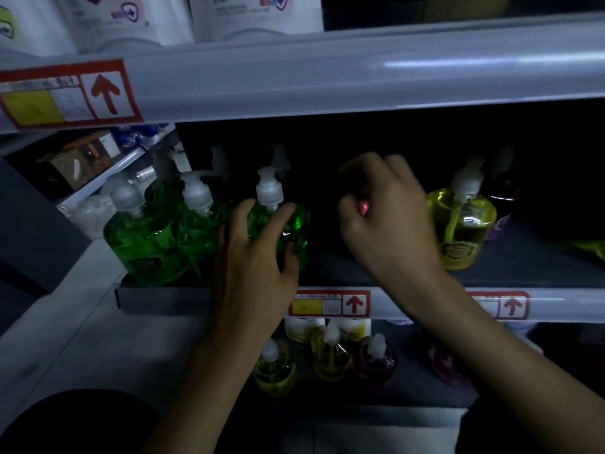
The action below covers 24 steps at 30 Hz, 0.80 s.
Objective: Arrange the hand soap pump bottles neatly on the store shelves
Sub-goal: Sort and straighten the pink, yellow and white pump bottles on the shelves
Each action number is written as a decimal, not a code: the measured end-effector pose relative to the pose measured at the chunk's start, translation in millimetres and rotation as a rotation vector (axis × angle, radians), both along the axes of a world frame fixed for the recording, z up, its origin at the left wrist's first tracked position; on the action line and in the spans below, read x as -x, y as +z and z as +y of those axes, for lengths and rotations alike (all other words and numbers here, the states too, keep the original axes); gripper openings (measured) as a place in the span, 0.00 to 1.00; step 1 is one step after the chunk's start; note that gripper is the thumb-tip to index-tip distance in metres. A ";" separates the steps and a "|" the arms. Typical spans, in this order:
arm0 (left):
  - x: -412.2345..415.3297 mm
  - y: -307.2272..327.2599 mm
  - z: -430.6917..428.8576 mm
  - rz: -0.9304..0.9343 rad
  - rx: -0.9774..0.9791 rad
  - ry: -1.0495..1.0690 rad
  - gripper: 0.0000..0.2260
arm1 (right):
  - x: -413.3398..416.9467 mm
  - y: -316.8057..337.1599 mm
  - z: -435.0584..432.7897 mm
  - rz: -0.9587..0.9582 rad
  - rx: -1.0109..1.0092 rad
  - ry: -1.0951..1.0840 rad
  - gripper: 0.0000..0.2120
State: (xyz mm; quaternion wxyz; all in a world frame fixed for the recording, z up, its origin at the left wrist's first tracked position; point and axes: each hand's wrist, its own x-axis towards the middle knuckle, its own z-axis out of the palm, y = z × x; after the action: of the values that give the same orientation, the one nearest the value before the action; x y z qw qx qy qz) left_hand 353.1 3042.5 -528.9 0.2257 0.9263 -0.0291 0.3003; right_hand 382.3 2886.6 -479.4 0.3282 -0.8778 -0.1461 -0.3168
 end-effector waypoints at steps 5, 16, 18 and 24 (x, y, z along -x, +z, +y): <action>-2.0 -0.5 -2.4 -0.020 -0.011 0.031 0.20 | 15.1 -15.3 -40.0 0.177 0.641 -0.354 0.35; -1.5 -1.0 -4.2 -0.044 -0.029 0.043 0.21 | -13.5 -26.7 -18.3 0.207 0.541 -0.239 0.35; -1.6 -2.9 -4.2 -0.043 -0.020 0.023 0.21 | -20.4 -28.2 -10.0 0.217 0.523 -0.217 0.33; -1.1 -3.5 -4.6 -0.060 -0.007 0.013 0.22 | -25.3 -29.6 1.5 0.200 0.488 -0.154 0.28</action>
State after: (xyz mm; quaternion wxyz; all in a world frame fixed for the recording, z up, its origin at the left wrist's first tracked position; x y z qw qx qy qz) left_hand 354.2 3038.0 -532.4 0.2193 0.9179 -0.0309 0.3293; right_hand 407.6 2888.1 -509.0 0.0949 -0.9663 -0.1177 -0.2082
